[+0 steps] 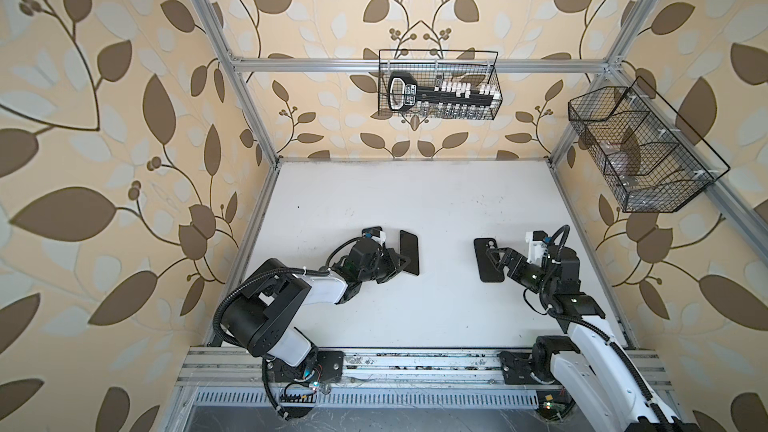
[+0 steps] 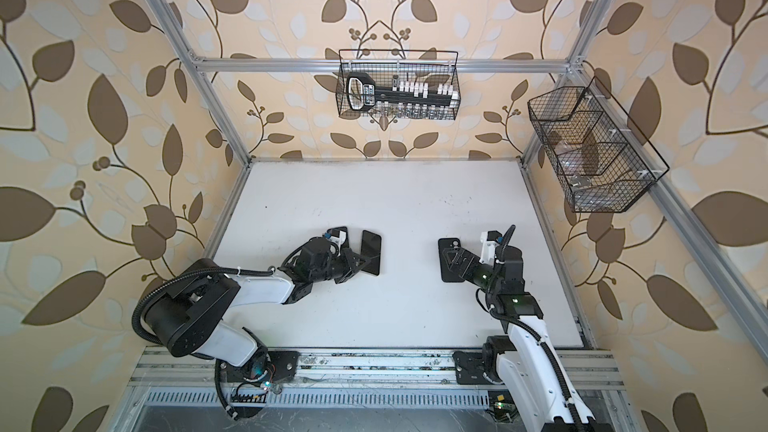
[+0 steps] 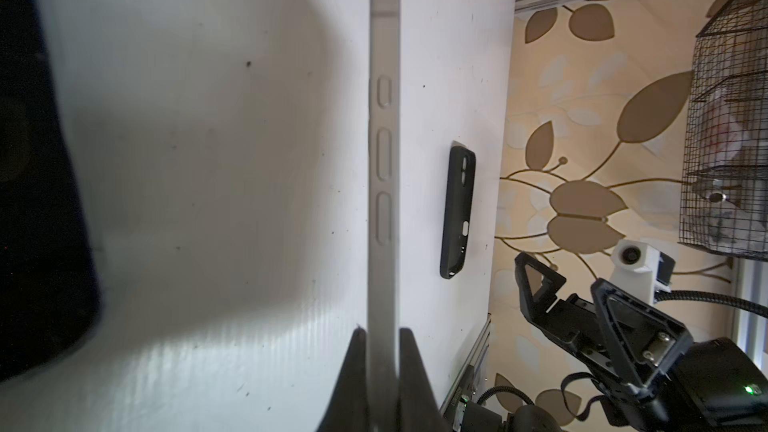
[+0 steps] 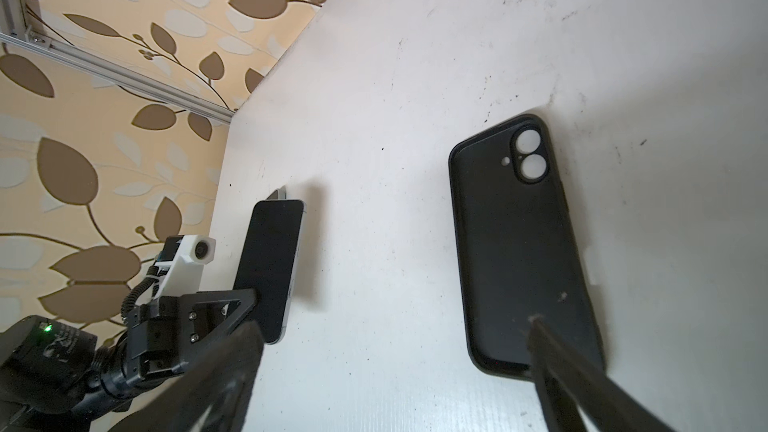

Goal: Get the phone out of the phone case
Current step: 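Lower the bare phone beside the light-cased phone with the left gripper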

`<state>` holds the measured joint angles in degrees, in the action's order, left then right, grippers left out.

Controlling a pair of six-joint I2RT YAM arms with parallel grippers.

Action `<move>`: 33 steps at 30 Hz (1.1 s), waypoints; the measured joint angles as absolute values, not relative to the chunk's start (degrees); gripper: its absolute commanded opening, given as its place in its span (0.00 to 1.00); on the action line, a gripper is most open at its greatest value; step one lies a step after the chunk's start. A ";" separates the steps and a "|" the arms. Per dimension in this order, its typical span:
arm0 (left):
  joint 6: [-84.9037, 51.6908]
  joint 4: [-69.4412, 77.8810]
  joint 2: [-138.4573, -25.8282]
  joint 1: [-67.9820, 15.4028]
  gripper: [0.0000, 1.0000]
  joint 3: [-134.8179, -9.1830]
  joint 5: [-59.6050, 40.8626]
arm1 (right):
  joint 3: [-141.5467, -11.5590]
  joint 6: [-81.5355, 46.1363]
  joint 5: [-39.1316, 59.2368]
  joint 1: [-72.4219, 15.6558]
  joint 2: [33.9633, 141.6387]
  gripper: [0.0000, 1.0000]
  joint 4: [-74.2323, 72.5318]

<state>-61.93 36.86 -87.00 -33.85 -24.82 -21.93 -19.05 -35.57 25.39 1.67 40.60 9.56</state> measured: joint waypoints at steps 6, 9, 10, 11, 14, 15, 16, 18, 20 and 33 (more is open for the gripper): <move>-61.89 38.15 -87.77 -34.22 0.00 -24.36 -21.43 | -18.72 -35.55 25.58 2.02 40.14 1.00 9.69; -61.91 39.16 -88.64 -34.44 0.00 -24.10 -21.23 | -18.52 -35.53 25.65 2.07 40.12 1.00 9.93; -61.91 39.33 -88.92 -34.54 0.00 -24.03 -20.95 | -18.48 -35.53 25.76 2.11 40.12 1.00 10.04; -61.91 39.51 -89.21 -34.59 0.00 -23.94 -20.91 | -18.46 -35.53 25.85 2.17 40.12 1.00 10.13; -61.93 40.64 -89.91 -34.61 0.01 -23.35 -20.82 | -18.46 -35.51 25.98 2.46 40.12 1.00 10.24; -61.93 40.82 -90.06 -34.85 0.02 -23.20 -20.71 | -18.46 -35.51 26.02 2.55 40.10 1.00 10.33; -61.95 40.99 -90.24 -34.92 0.03 -23.09 -20.67 | -18.46 -35.48 26.02 2.59 40.07 1.00 10.39; -61.93 41.23 -90.56 -34.96 0.05 -23.07 -20.67 | -18.46 -35.44 26.04 2.66 40.07 1.00 10.48; -61.93 41.56 -90.63 -34.96 0.08 -23.05 -20.64 | -18.46 -35.33 26.15 2.70 40.07 1.00 10.52; -61.93 44.18 -92.88 -34.96 0.16 -22.96 -20.53 | -18.44 -35.27 26.39 2.81 40.07 1.00 10.52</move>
<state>-61.93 44.18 -92.88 -34.96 -22.96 -20.53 -18.44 -35.27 26.39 2.81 40.07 10.52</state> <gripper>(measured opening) 0.145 0.999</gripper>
